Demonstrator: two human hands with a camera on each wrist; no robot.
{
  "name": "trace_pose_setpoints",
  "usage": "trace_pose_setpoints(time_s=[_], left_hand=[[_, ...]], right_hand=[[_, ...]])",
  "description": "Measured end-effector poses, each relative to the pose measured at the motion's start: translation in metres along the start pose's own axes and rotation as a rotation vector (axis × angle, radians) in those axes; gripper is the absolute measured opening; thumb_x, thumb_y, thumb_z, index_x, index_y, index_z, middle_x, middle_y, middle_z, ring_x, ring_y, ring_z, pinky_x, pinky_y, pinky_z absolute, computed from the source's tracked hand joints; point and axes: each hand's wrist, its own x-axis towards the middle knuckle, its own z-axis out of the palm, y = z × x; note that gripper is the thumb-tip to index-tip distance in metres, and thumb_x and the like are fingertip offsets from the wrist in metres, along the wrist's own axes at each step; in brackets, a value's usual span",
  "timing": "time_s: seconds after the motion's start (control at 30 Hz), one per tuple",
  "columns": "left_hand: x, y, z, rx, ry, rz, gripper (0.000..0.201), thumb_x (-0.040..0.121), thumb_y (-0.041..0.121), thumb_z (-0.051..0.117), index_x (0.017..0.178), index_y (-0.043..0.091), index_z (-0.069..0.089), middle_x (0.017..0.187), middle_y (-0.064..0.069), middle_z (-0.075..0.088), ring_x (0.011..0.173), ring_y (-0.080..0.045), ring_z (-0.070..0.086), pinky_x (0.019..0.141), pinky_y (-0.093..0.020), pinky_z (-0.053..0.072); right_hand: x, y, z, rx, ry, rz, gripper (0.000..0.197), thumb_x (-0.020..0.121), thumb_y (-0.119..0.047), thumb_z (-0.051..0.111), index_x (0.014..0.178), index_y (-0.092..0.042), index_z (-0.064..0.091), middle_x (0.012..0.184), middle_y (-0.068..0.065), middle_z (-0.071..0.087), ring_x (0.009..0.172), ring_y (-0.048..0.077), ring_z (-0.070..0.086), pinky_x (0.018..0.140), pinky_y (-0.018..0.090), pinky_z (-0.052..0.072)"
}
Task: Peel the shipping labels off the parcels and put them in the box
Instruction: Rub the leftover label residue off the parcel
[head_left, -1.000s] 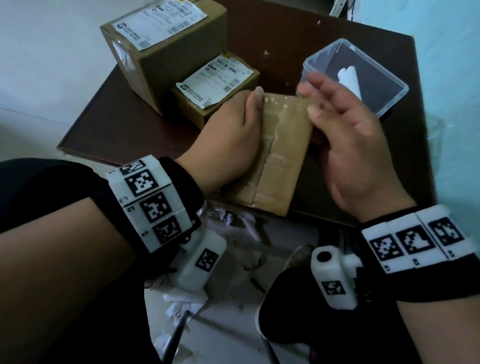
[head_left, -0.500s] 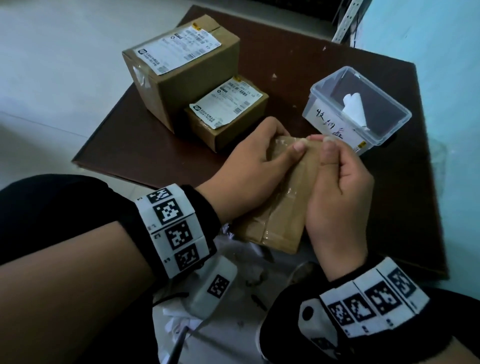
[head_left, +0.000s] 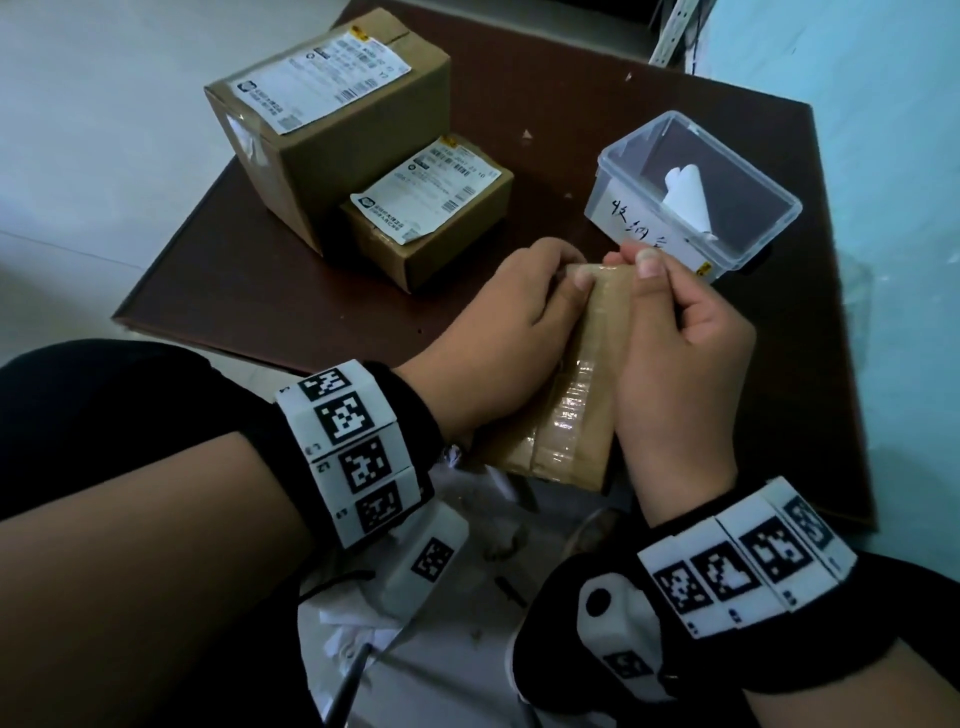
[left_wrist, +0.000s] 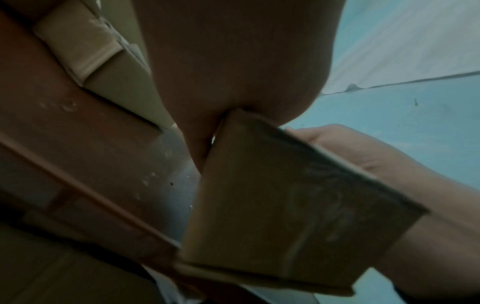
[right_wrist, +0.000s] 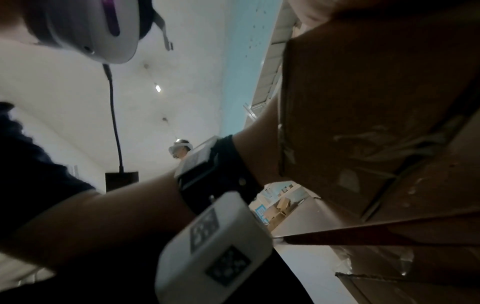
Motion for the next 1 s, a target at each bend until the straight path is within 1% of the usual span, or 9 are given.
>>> trace_pose_setpoints(time_s=[0.07,0.23,0.37,0.47,0.57,0.63,0.77,0.87,1.0], left_hand=[[-0.001,0.0,-0.001,0.018,-0.036,-0.01,0.018,0.112,0.032,0.045,0.122,0.023,0.056,0.112,0.002,0.058,0.098,0.001,0.053,0.076,-0.004,0.037],[-0.003,0.005,0.002,0.035,0.05,-0.02,0.023,0.112,0.031,0.045,0.109,0.011,0.056,0.093,0.002,0.058,0.083,-0.004,0.052,0.066,-0.012,0.037],[0.0,0.008,0.005,0.011,0.103,-0.051,0.03,0.112,0.037,0.043,0.103,0.01,0.056,0.087,0.001,0.057,0.078,-0.008,0.052,0.065,-0.019,0.038],[0.003,0.011,0.005,-0.015,0.063,-0.028,0.027,0.112,0.035,0.045,0.107,0.012,0.057,0.088,0.007,0.056,0.076,0.0,0.052,0.063,-0.014,0.04],[0.004,0.014,0.001,-0.088,-0.028,-0.002,0.013,0.109,0.026,0.053,0.118,0.019,0.058,0.098,0.015,0.058,0.085,0.011,0.055,0.073,-0.005,0.043],[0.002,0.015,0.0,-0.126,-0.055,0.021,0.017,0.107,0.022,0.057,0.124,0.019,0.059,0.103,0.017,0.059,0.092,0.009,0.057,0.079,-0.006,0.044],[-0.003,0.017,0.003,-0.17,0.042,-0.031,0.009,0.106,0.017,0.059,0.114,0.021,0.061,0.098,0.016,0.06,0.09,0.007,0.055,0.077,-0.007,0.043],[-0.003,0.017,0.007,-0.202,0.08,-0.076,0.006,0.107,0.017,0.057,0.109,0.022,0.061,0.094,0.014,0.058,0.085,0.003,0.054,0.073,-0.015,0.041],[-0.002,0.019,0.009,-0.199,0.139,-0.046,0.006,0.107,0.018,0.055,0.103,0.022,0.058,0.09,0.012,0.058,0.08,0.003,0.052,0.07,-0.013,0.041]], right_hand=[[-0.001,0.0,0.001,-0.004,0.024,0.016,0.03,0.114,-0.026,0.054,0.136,-0.019,0.073,0.116,-0.014,0.076,0.111,-0.007,0.07,0.095,0.014,0.056],[-0.008,-0.001,0.005,-0.011,0.047,-0.053,0.04,0.113,-0.021,0.055,0.153,-0.019,0.053,0.113,-0.014,0.074,0.111,-0.008,0.07,0.095,0.014,0.056],[-0.008,-0.003,0.005,-0.021,0.05,-0.095,0.041,0.112,-0.019,0.057,0.153,-0.019,0.051,0.108,-0.019,0.072,0.113,-0.007,0.07,0.103,0.021,0.057],[-0.005,-0.003,0.003,0.008,0.071,-0.103,0.041,0.112,-0.016,0.057,0.153,-0.016,0.052,0.113,-0.009,0.076,0.113,0.001,0.073,0.104,0.032,0.059],[-0.001,-0.006,-0.004,0.092,0.123,-0.079,0.04,0.111,-0.013,0.058,0.151,-0.015,0.054,0.11,-0.004,0.078,0.101,0.002,0.076,0.087,0.022,0.06],[-0.002,-0.007,-0.006,0.137,0.153,-0.076,0.038,0.111,-0.012,0.058,0.149,-0.013,0.055,0.109,-0.003,0.079,0.097,0.003,0.077,0.079,0.018,0.058],[-0.008,-0.004,0.001,0.108,0.164,-0.134,0.035,0.11,-0.011,0.058,0.145,-0.009,0.058,0.105,-0.006,0.078,0.105,0.008,0.076,0.091,0.023,0.059],[-0.009,-0.003,0.004,0.118,0.143,-0.149,0.037,0.11,-0.01,0.059,0.147,-0.005,0.056,0.11,-0.004,0.077,0.108,0.01,0.076,0.09,0.022,0.059],[-0.007,-0.005,0.005,0.114,0.146,-0.197,0.038,0.109,-0.009,0.06,0.146,-0.001,0.055,0.108,-0.007,0.075,0.106,0.01,0.077,0.09,0.021,0.059]])
